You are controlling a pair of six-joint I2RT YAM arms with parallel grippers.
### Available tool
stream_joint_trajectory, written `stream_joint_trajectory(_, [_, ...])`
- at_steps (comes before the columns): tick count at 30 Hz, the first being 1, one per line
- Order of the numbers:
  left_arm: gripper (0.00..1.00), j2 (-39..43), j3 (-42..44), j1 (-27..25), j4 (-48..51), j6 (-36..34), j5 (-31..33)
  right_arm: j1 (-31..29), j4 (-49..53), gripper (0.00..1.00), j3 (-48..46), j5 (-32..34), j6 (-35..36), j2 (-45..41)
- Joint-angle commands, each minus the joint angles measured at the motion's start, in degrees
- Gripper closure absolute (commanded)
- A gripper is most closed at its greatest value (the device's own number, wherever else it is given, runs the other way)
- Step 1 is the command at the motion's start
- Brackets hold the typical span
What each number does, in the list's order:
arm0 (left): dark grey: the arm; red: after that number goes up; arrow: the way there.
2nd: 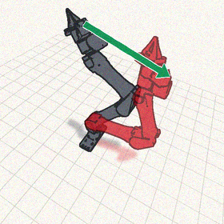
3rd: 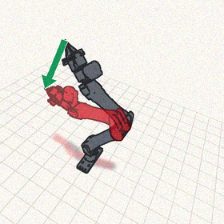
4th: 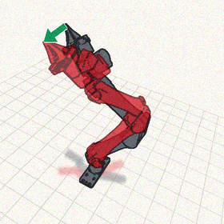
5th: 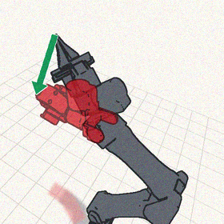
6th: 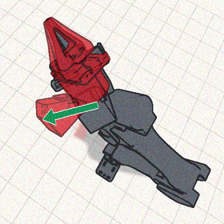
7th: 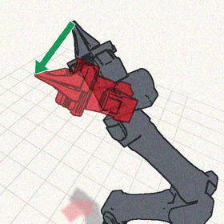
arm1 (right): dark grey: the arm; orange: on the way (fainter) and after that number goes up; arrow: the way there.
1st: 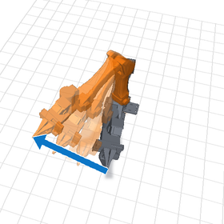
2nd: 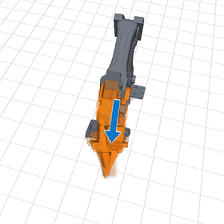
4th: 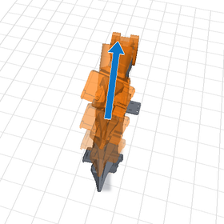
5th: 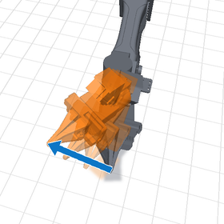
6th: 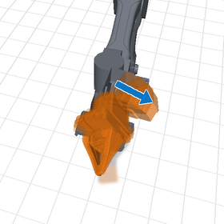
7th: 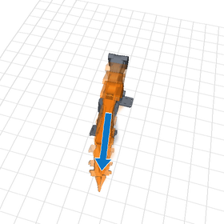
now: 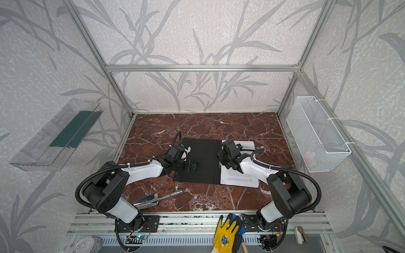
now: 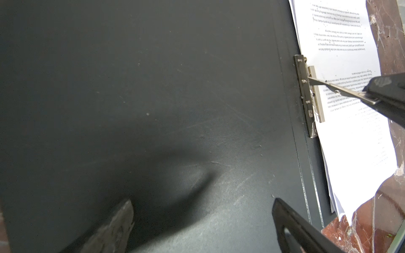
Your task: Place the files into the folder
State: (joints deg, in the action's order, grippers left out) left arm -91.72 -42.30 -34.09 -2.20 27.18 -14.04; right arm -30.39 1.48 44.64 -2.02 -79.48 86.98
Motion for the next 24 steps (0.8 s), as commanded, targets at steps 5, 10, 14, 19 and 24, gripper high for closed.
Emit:
stream_joint_trajectory(5, [0.01, -1.73, -0.86, 0.16, 1.91, 1.86, 0.05, 0.10, -1.50, 0.98, -0.90, -0.10, 1.24, -0.32])
stream_joint_trajectory(10, [0.01, -3.17, -0.97, 1.71, 2.20, 3.35, 0.29, 1.83, -2.89, 1.00, 2.50, -1.74, 6.21, 3.25])
stream_joint_trajectory(14, [0.01, -4.20, -0.71, 3.56, 1.98, 4.34, -0.18, 3.60, -5.67, 1.00, 5.94, -7.23, 11.34, 7.28])
stream_joint_trajectory(19, [0.01, -5.67, -0.87, 4.53, 2.36, 5.33, 0.00, 3.72, -8.75, 1.00, 1.11, -7.56, 14.77, 6.52])
stream_joint_trajectory(24, [0.01, -7.40, -1.36, 5.12, 3.95, 6.98, 1.93, 4.85, -11.88, 1.00, -5.40, -7.46, 17.98, 7.07])
